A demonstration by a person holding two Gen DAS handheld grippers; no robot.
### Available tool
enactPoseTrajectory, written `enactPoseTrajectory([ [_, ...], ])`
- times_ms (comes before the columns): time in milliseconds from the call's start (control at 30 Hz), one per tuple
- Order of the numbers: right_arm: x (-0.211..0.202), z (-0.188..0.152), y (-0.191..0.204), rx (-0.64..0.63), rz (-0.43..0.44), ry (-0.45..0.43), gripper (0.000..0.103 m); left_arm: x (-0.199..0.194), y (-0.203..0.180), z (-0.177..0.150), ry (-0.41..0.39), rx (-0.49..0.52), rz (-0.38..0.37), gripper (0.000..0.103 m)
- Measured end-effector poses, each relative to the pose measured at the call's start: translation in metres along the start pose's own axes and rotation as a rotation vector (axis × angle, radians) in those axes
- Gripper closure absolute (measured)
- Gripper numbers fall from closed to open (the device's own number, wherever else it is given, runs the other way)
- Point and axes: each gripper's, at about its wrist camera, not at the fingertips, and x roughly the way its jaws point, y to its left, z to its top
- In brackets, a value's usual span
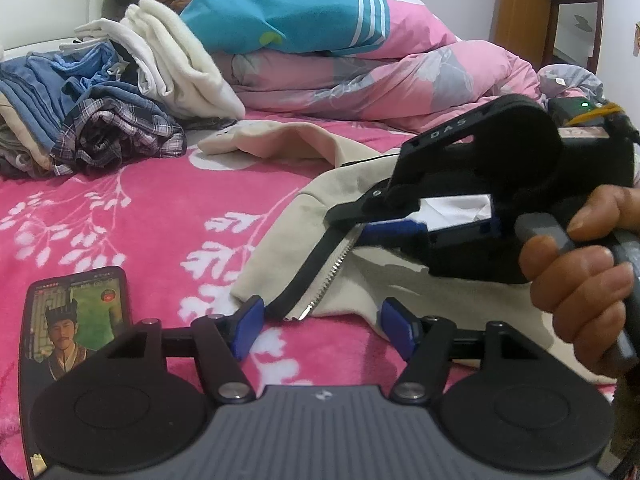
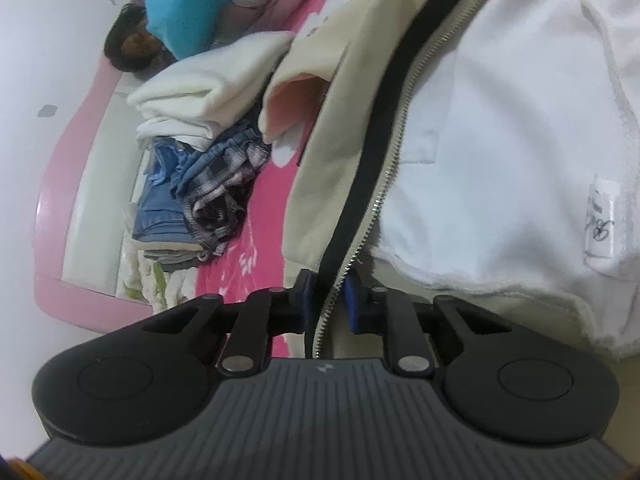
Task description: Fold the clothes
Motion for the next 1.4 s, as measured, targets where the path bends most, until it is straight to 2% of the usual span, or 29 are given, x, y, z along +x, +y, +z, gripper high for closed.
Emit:
enactPoseTrajectory([
  [67,-0.004,0.000,0.002,-0.013,0.019,-0.016,0.095,-0.001,-0.001,0.000,0.001,-0.003,0.001,0.036],
  [433,-0.037,0.005,0.010,-0.060,0.085,-0.115,0.096,-0.004,-0.008,0.000,0.008,0.013,0.018,0.036],
  [767,-0.091,0.009,-0.004,-0.059,0.103,-0.216,0.097,-0.008,-0.019,-0.001,0.021,0.046,-0.008,0.034],
  [900,-0.116,0.005,-0.017,-0.054,0.091,-0.252,0.097,-0.014,-0.020,-0.002,0.032,0.053,-0.064,0.031],
  [1033,-0.140,-0.001,-0.034,-0.047,0.064,-0.288,0.097,-0.023,-0.011,-0.003,0.058,-0.007,-0.210,0.029],
  [1200,-0.163,-0.006,-0.058,-0.016,0.040,-0.328,0.098,-0.042,0.006,-0.006,-0.002,-0.118,-0.318,0.029],
  [1400,-0.183,-0.014,-0.087,0.021,0.015,-0.356,0.098,-0.031,0.008,-0.001,0.031,-0.207,-0.310,0.030],
])
